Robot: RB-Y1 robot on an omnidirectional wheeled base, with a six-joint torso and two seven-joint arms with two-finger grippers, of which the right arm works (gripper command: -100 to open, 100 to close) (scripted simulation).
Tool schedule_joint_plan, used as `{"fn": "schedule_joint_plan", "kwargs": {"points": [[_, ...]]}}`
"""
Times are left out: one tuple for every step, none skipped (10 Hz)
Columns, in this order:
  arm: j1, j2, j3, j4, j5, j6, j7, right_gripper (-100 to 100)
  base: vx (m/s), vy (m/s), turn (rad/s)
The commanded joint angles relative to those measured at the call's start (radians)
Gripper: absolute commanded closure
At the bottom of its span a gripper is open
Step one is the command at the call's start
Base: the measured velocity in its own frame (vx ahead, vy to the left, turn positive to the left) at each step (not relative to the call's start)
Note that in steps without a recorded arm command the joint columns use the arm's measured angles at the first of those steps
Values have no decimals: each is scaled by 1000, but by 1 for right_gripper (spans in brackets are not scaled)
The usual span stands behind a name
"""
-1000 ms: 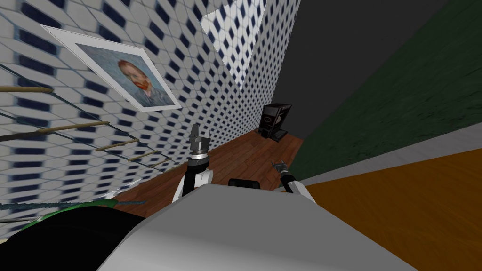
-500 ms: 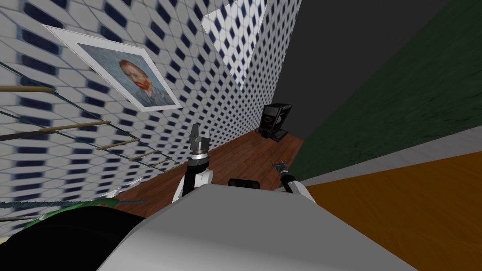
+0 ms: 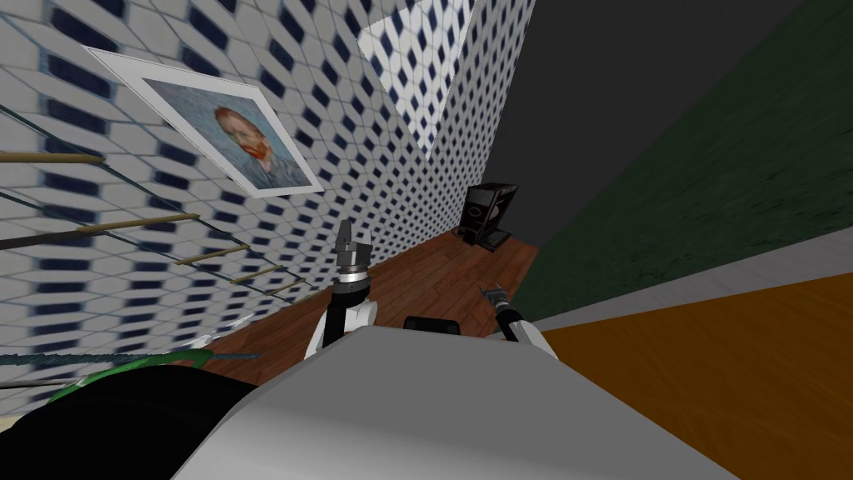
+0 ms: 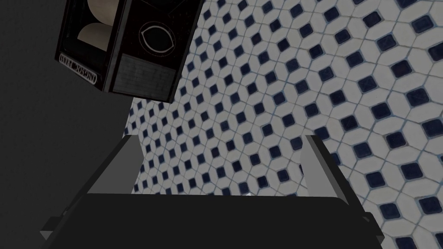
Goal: Push the door open
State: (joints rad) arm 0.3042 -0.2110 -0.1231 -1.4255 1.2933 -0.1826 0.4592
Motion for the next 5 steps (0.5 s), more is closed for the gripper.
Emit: {"fn": "schedule_joint_plan", "kwargs": {"points": [[0, 0, 0, 0, -1, 0, 0, -100, -3, -10, -28], [0, 0, 0, 0, -1, 0, 0, -100, 0, 0, 0], [0, 0, 0, 0, -1, 0, 0, -100, 3, 3, 25], [0, 0, 0, 0, -1, 0, 0, -100, 1, 3, 12], [0, 0, 0, 0, -1, 0, 0, -100, -5, -17, -47]]}}
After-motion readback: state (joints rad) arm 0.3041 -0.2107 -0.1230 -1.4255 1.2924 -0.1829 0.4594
